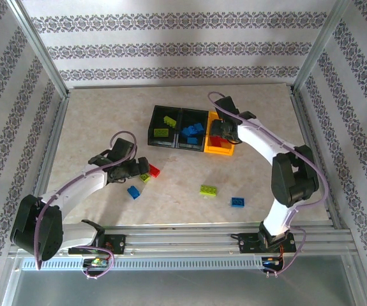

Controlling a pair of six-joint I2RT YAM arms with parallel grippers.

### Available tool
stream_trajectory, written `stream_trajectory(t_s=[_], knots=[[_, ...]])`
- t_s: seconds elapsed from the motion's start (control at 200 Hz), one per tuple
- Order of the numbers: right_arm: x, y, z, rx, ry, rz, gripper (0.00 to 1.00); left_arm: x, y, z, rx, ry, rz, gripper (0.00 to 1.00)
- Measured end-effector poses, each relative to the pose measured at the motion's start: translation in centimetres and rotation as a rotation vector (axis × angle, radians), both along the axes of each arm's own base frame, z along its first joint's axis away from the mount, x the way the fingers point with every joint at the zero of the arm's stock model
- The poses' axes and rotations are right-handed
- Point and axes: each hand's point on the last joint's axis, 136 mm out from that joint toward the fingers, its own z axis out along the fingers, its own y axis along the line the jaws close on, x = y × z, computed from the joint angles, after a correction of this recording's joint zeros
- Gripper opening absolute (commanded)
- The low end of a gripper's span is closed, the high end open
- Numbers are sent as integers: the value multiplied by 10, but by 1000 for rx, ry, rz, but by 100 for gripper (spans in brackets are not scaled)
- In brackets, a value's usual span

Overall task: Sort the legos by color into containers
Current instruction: Move the lego to the middle-left of the table.

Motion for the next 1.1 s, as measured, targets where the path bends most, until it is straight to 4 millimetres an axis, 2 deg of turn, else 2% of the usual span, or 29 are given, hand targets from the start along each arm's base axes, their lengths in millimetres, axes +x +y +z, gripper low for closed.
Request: stream_trajectory(t_s=[0.01,0.03,0.22,0.455,0.914,1.099], knots=[[-1,0,0,-3,-1,5,95,0,0,0,4,0,-2,98],[-2,0,2,0,-5,-2,98,-1,-2,-1,9,3,-8,98],[-19,8,10,-17,-28,32,98,-6,-15,-10,57,38,-61,98],[-34,8,20,-33,-61,28,98,-14,-31,-24,101,99,-126,97],[-45,-2,24,-39,-82,-14,98,-20,-26,-55,171,193,-127,96],[-45,-1,24,-38,-82,-13,98,-14,-18,-56,208,176,-89,91]])
